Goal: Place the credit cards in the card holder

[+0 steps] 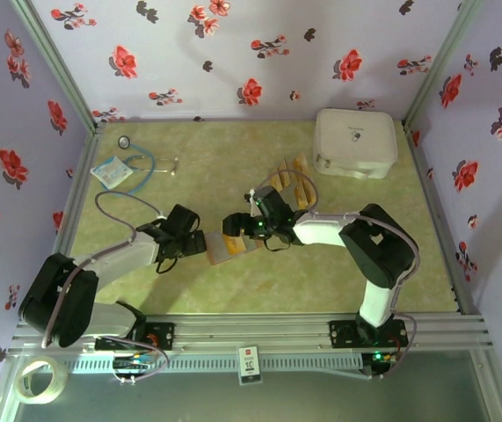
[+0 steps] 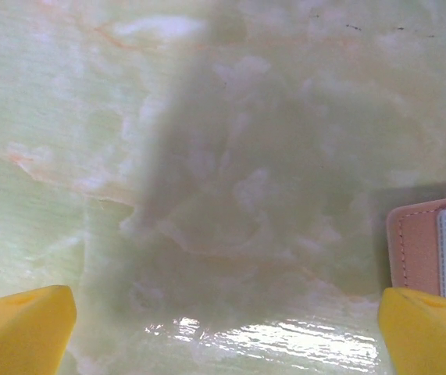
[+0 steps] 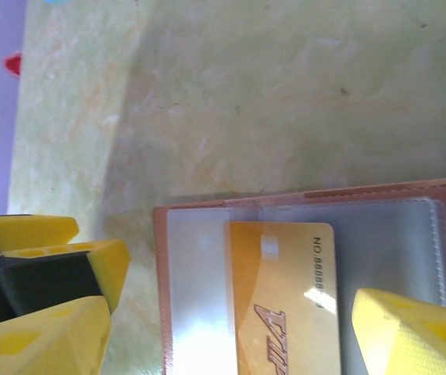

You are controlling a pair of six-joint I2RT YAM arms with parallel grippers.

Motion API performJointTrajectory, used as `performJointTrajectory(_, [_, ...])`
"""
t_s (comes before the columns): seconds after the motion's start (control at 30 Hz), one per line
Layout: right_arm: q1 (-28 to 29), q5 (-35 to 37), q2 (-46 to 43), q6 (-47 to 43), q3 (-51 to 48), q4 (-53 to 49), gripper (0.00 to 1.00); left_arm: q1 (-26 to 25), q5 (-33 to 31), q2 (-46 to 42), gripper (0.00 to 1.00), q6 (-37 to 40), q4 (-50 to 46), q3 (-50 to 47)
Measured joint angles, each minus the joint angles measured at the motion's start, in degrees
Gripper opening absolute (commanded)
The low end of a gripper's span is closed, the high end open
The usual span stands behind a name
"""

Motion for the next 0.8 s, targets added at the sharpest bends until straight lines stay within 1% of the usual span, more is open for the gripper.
performJointTrajectory(0.1, [0.09,2.73,-0.94,-3.13,2.78,-6.54,0.68,0.07,0.28,0.00,1.00,0.28,0.07,-0.33])
performJointTrajectory(0.13, [0.09,3.61,-0.94,-3.89,3.93,-8.72,0.63,0.07,0.28,0.00,1.00,0.44,0.04,-0.44])
performJointTrajectory(0.2, [0.11,5.84,-0.92,-6.84,6.91,-13.81,0.46,0.07,0.28,0.00,1.00,0.46,0.07,-0.74])
performJointTrajectory(0.3, [0.11,8.81,-0.70,-9.73,10.21,-19.47,0.24,0.07,0.31,0.00,1.00,0.46,-0.04,-1.20])
performJointTrajectory(0.37, [0.11,10.45,0.11,-11.37,11.85,-22.32,0.17,0.07,0.31,0.00,1.00,0.46,-0.07,-1.38])
performJointTrajectory(0.53, [0.11,12.87,3.74,-13.84,13.62,-27.02,0.10,0.07,0.28,0.15,1.00,0.48,-0.26,-1.38])
performJointTrajectory(0.8, [0.11,13.64,6.67,-15.34,15.21,-29.99,0.09,0.07,0.20,2.27,1.00,1.03,-1.14,-0.48])
